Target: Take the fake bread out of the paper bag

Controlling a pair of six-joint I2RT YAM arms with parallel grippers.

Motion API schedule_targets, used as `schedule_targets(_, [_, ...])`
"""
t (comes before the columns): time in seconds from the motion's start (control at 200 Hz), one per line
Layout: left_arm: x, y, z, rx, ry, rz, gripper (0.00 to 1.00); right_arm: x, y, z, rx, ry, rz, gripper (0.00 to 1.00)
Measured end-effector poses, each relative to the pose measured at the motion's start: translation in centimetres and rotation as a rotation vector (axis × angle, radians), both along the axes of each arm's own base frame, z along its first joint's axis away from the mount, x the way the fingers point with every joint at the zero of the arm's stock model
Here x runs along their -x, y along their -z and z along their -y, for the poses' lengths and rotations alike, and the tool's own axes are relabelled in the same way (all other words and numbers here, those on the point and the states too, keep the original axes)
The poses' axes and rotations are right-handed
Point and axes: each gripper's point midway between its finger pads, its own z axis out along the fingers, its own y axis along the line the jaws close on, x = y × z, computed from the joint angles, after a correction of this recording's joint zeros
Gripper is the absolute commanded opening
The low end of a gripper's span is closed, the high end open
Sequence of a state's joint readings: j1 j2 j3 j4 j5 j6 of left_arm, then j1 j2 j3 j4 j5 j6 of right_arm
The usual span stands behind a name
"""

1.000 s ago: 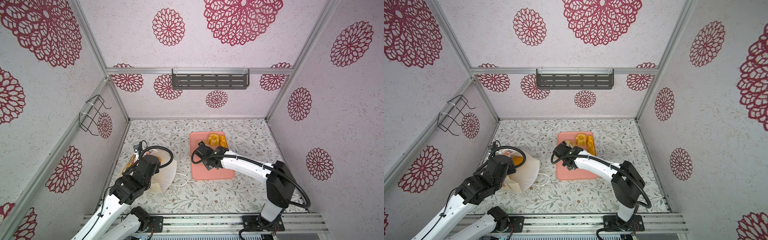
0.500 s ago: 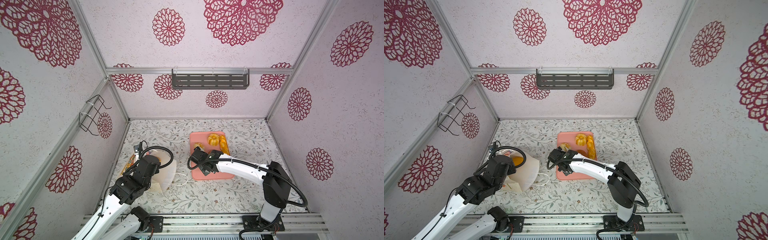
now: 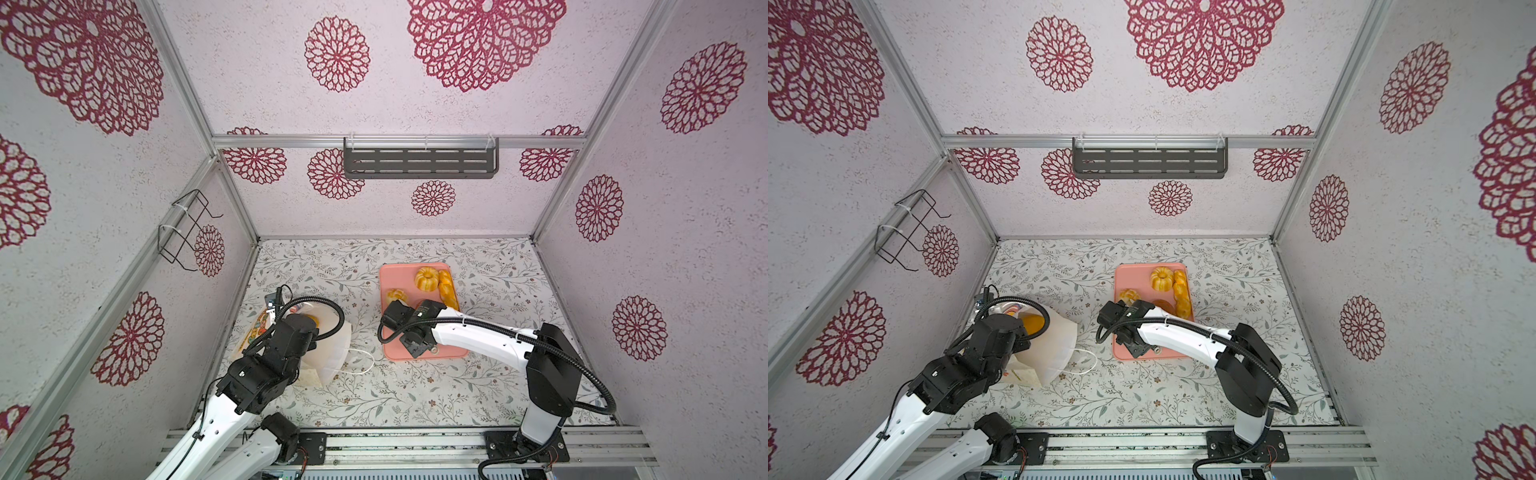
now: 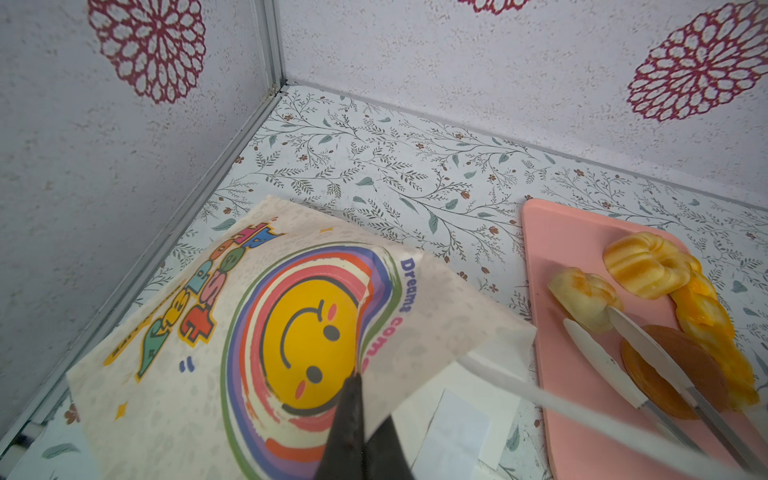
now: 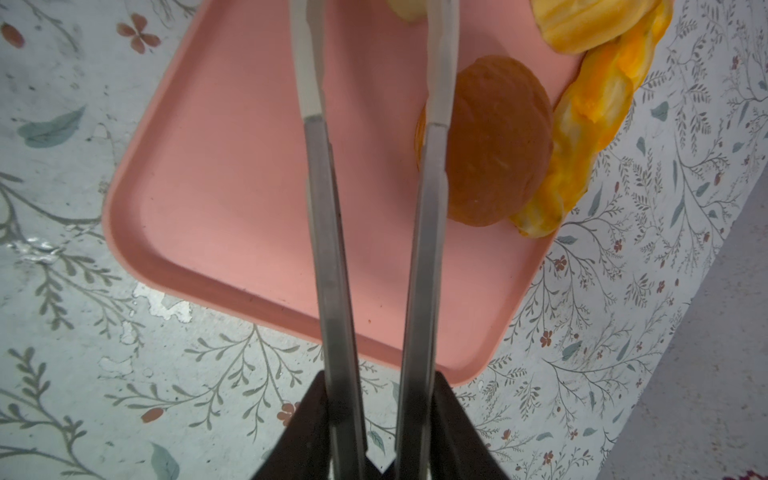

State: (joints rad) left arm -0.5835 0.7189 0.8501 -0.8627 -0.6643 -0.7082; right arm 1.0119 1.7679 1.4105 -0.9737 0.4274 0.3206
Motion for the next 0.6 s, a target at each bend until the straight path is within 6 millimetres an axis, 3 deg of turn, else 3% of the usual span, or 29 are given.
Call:
schedule_targets(0.25, [0.1,0.2,-0.1,-0.002,0.001,-0.004,0.0,1.1,-0.2,0.3,-0.014,0.014,-0.051,0.37])
schedule_targets(0.43, [0.1,0.4,0.0,0.0,0.005,-0.009,0.0,2.1,-1.5,0.2,-0.08,0.015,-0.08,0.33])
schedule_targets(0.505, [0.1,0.4,0.0,0.0,0.007,-0.01,0.0,2.5,-2.3,0.1,-0.117,0.018,-0.086,0.27])
schedule_targets(0.6, [0.2,0.4,0.1,0.001,0.008,-0.011,0.0,2.9,-3.3,-0.1,-0.164,0.027,-0.09,0.09])
